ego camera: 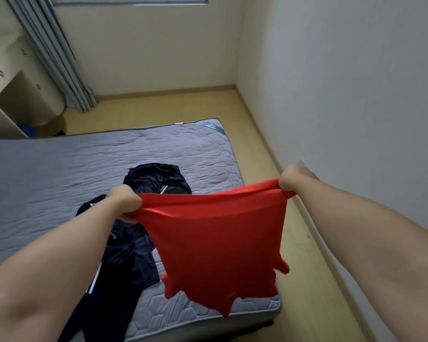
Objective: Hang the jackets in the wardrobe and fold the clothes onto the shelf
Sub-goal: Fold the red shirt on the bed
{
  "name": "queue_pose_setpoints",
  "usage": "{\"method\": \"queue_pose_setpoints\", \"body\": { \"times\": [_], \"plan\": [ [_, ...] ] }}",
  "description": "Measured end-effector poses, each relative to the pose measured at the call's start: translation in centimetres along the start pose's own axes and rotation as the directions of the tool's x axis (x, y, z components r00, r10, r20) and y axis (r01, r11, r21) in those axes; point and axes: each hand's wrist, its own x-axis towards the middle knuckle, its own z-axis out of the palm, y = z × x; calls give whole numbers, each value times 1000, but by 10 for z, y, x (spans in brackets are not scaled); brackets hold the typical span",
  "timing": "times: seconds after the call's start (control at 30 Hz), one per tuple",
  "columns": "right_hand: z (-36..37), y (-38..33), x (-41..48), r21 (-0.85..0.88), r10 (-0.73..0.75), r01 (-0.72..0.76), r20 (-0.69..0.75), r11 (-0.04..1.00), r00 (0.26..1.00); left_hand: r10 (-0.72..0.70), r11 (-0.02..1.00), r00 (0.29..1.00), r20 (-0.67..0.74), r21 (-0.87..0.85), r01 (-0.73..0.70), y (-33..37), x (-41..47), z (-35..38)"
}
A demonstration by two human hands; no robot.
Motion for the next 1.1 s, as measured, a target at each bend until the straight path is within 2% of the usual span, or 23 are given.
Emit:
{"method": "queue_pose_setpoints", "body": {
  "times": [0.1, 0.23, 0.3, 0.37, 0.47, 0.63, 0.77, 0.93, 1.03, 1.1],
  "plan": [
    [5, -3, 15, 281, 104, -64, -131, 958, 986, -6, 992, 981, -195, -128, -20, 9, 4, -6],
    [-5, -4, 26, 681, 219, -43, -175, 731, 960, 29, 932, 921, -389, -321, -166, 22, 10, -20],
    [-13, -5, 27, 718, 214, 76, -304, 691, 928, 45, 879, 878, -476, -399, -261, 31, 9, -32],
    [-19, -5, 25, 703, 176, 192, -416, 685, 892, 111, 855, 814, -570, -363, -371, 37, 5, -44],
    [-14, -5, 21, 705, 161, 215, -426, 676, 890, 185, 800, 775, -604, -366, -476, 37, -4, -52],
    [38, 6, 22, 644, 154, 85, -306, 760, 940, 407, 834, 768, -495, -143, -533, -5, -2, -22],
    [122, 19, 30, 589, 130, -10, -162, 808, 978, 493, 869, 825, -276, 111, -482, -62, 22, 39],
    [264, 52, 44, 392, 63, -48, -28, 919, 998, 428, 846, 904, 14, 344, -406, -164, 79, 143],
    [356, 84, 49, 152, -66, 57, 58, 987, 996, 384, 781, 911, 147, 474, -406, -225, 107, 207],
    [413, 108, 47, 4, -117, 118, 125, 993, 985, 343, 738, 909, 237, 531, -417, -262, 119, 247]
  ]
}}
